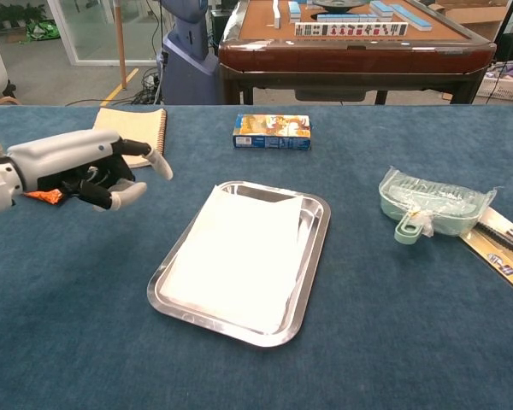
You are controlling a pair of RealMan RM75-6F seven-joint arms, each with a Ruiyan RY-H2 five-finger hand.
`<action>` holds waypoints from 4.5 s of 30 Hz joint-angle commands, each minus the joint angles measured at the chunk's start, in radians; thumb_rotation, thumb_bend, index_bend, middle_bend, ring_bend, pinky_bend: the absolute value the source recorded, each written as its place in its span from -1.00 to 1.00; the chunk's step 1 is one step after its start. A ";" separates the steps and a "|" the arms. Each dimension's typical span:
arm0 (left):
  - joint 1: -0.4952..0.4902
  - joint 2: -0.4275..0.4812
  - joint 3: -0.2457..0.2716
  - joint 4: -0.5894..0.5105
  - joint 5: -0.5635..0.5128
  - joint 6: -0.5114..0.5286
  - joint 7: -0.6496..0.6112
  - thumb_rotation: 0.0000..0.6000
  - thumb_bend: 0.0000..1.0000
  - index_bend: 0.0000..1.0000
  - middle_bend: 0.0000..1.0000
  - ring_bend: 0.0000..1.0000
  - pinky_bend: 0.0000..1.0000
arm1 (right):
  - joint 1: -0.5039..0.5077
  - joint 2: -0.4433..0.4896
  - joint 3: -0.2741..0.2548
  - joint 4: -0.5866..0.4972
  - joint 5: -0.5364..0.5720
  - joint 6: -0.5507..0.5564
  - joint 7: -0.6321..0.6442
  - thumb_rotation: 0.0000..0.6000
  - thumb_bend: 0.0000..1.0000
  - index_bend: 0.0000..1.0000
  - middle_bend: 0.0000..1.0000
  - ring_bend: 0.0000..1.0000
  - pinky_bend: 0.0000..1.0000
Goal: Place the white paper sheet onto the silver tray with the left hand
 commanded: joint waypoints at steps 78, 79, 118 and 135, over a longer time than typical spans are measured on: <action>-0.239 -0.092 -0.049 0.009 -0.401 -0.297 0.424 -0.55 -0.03 -0.59 1.00 1.00 1.00 | -0.029 0.003 0.001 0.017 0.033 0.013 0.023 1.00 -0.77 -0.74 -0.64 -0.79 -0.66; -0.239 -0.091 -0.048 0.008 -0.402 -0.298 0.425 -0.55 -0.03 -0.59 1.00 1.00 1.00 | -0.029 0.003 0.001 0.017 0.033 0.014 0.023 1.00 -0.77 -0.74 -0.64 -0.79 -0.66; 0.310 0.273 0.047 -0.360 -0.237 0.406 0.295 0.04 -0.34 -0.65 -0.45 -0.52 -0.57 | 0.113 0.075 -0.035 -0.026 -0.069 -0.188 0.003 1.00 -0.77 -0.74 -0.67 -0.82 -0.66; 0.480 0.335 0.098 -0.475 -0.123 0.555 0.343 0.15 -0.34 -0.65 -0.45 -0.53 -0.66 | 0.179 0.044 -0.070 -0.008 -0.150 -0.245 0.015 1.00 -0.77 -0.74 -0.67 -0.82 -0.66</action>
